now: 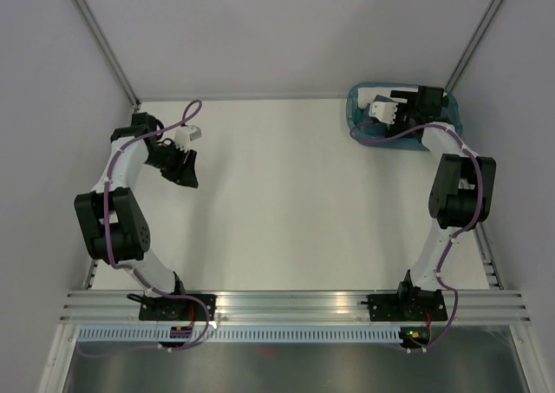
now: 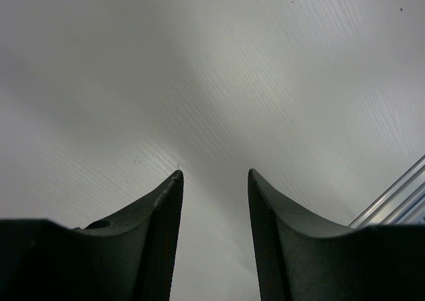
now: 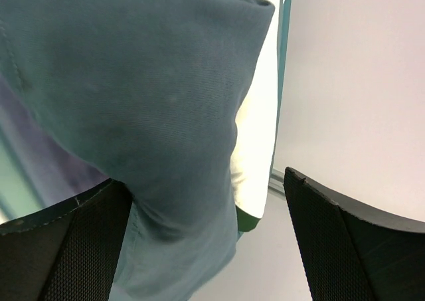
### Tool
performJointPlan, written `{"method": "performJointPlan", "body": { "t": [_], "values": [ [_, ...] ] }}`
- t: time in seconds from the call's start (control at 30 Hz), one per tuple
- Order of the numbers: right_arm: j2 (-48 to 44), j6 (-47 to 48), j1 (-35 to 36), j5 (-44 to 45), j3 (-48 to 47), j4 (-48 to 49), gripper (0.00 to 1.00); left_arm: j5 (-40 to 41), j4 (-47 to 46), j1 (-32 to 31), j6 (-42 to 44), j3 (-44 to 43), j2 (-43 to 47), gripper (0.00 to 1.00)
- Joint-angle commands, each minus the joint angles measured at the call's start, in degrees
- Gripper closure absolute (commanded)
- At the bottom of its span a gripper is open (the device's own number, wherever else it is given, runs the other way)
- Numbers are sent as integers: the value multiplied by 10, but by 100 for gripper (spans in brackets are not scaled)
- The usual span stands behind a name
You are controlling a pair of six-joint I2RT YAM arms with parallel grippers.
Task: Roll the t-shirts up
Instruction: Place the rolled tshirt into the container
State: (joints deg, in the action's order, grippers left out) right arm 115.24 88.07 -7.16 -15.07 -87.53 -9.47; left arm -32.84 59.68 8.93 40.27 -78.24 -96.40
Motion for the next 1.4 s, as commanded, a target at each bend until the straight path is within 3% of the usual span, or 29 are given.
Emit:
{"method": "performJointPlan", "body": {
  "t": [0.0,0.17,0.33,0.43,0.53,0.67,0.77,1.17,1.37],
  "values": [
    [-55,10,9,-48,17,-27,2,1,-3,2,-3,-16,-10,50],
    [-91,-46,14,-128,2,-55,2,0,-3,2,-1,-15,-15,50],
    [-63,-62,24,-84,0,-34,2,0,-3,2,2,-14,-18,50],
    [-53,-107,25,-116,-14,-24,2,5,-1,2,5,-8,-15,50],
    [-35,-73,28,-105,-27,-56,2,10,-2,3,9,-6,-16,50],
    [-26,-29,27,-11,15,-21,2,8,-2,2,9,-7,-17,49],
    [-15,-13,21,2,24,-14,2,11,-2,2,9,-8,-18,49],
    [-14,-33,24,-15,-1,-55,2,15,-3,3,13,-8,-19,49],
    [-63,-30,32,-48,-6,-138,2,13,0,3,18,-15,-22,47]
  ]
}}
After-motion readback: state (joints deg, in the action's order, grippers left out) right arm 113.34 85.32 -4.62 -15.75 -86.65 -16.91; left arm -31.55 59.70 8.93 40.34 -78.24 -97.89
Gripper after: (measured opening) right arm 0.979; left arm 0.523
